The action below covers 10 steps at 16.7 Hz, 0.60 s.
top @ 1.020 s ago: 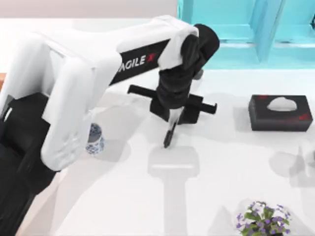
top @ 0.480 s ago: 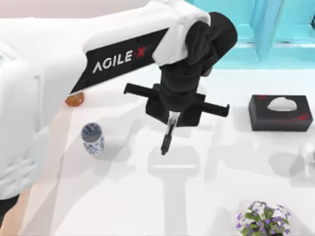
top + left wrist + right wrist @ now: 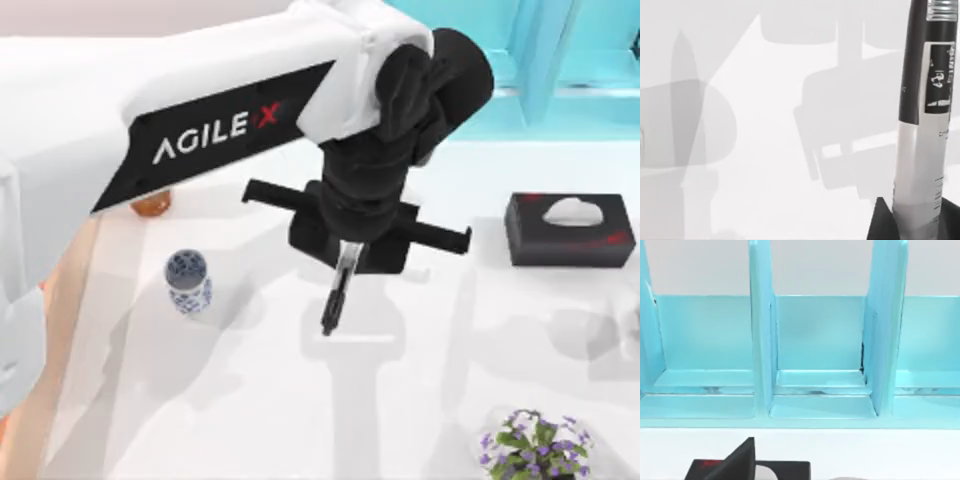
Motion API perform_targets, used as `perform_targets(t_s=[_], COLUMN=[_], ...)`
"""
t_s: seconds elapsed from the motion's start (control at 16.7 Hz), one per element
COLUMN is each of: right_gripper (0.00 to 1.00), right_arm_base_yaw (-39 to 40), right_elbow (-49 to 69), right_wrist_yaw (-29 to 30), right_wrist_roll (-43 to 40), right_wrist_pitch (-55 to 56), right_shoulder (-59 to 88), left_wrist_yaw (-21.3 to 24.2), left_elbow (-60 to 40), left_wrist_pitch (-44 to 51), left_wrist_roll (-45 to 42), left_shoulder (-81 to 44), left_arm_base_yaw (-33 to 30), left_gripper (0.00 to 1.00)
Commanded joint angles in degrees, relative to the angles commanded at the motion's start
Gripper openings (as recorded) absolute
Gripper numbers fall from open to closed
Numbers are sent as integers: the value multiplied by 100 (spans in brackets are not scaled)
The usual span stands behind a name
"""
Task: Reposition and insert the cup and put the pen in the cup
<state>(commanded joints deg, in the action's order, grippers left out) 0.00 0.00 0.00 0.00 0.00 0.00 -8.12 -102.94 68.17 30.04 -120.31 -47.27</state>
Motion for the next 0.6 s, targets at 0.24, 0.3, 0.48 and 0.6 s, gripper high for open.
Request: perform_targets(t_s=[0.24, 0.3, 0.48, 0.6], right_gripper=[100, 100, 100, 100], right_arm_base_yaw=[0, 0, 0, 0], right_elbow=[0, 0, 0, 0], right_wrist_yaw=[0, 0, 0, 0], right_wrist_roll=[0, 0, 0, 0], right_wrist_pitch=[0, 0, 0, 0], right_shoulder=[0, 0, 0, 0], left_wrist_yaw=[-99, -160, -397, -586], left_elbow=[279, 466, 1277, 1994], left_wrist_pitch=[-345, -578, -1590, -2482], left_wrist_roll=[-101, -165, -426, -651], left_shoulder=[169, 275, 709, 1074], left_arm_base_yaw=[3, 9, 52, 100], left_gripper=[0, 0, 0, 0])
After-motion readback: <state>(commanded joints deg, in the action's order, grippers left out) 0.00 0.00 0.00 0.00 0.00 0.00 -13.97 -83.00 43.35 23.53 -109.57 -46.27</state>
